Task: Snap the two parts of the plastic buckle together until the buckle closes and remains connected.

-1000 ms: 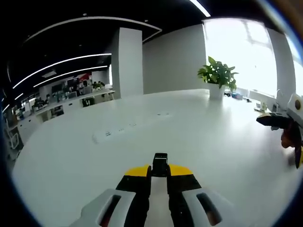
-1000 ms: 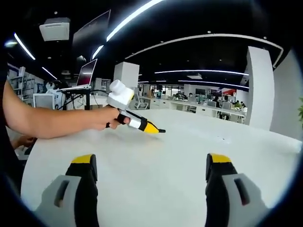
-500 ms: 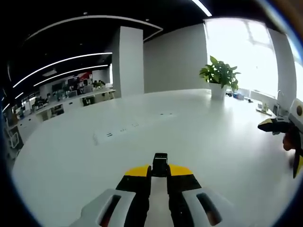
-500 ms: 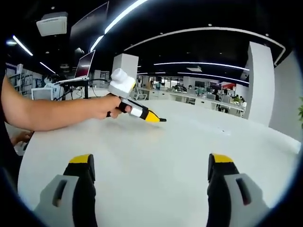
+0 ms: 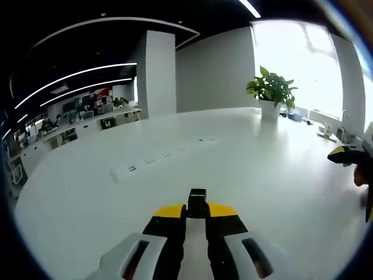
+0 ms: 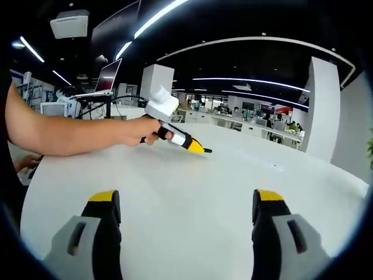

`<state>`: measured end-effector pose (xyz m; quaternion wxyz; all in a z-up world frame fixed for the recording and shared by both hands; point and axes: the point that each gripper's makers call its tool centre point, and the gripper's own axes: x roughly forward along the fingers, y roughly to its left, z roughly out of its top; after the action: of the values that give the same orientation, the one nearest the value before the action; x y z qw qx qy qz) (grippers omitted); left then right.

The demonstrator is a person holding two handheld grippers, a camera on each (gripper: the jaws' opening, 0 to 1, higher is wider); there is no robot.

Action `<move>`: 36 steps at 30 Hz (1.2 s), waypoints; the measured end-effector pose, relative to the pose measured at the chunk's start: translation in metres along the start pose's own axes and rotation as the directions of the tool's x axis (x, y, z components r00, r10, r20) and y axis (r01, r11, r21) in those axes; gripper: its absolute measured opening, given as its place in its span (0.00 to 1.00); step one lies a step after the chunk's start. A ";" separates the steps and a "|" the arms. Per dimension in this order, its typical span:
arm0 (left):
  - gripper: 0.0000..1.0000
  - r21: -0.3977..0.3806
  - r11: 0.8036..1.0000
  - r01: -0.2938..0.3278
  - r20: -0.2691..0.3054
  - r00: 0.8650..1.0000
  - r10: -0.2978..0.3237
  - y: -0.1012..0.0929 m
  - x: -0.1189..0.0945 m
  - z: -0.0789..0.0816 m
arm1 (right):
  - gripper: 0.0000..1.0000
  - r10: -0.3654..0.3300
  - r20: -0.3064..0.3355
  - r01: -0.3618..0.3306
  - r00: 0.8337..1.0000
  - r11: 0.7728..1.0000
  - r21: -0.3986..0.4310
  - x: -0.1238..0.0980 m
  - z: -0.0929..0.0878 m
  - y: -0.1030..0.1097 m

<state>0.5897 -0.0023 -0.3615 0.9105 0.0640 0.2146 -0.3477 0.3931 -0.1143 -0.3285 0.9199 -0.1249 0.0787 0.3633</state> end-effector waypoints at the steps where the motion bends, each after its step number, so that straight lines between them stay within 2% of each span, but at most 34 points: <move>1: 0.11 0.002 1.000 0.000 0.000 1.000 0.000 0.000 0.000 0.001 | 0.95 0.000 0.002 0.000 1.000 1.000 0.007 0.000 0.000 0.000; 5: 0.11 -0.003 1.000 0.003 0.001 1.000 -0.003 0.005 0.005 0.004 | 0.97 0.000 -0.031 0.001 1.000 0.999 0.036 0.002 -0.008 -0.001; 10: 0.11 -0.003 1.000 0.003 0.003 1.000 -0.003 0.009 0.009 0.007 | 0.98 0.009 -0.020 -0.008 1.000 0.999 0.048 0.002 -0.005 0.001; 23: 0.11 -0.002 1.000 0.015 0.009 1.000 -0.015 0.011 0.020 0.017 | 0.98 -0.001 -0.035 0.002 0.999 0.999 0.042 0.003 -0.009 -0.002; 36: 0.11 -0.054 0.998 0.024 0.024 0.999 -0.022 0.021 0.026 0.025 | 0.97 -0.009 -0.033 0.009 0.999 1.000 0.016 0.002 -0.008 -0.003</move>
<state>0.6298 -0.0091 -0.3508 0.9102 0.0330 0.2140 -0.3529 0.3961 -0.1172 -0.3359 0.9212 -0.1235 0.0961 0.3563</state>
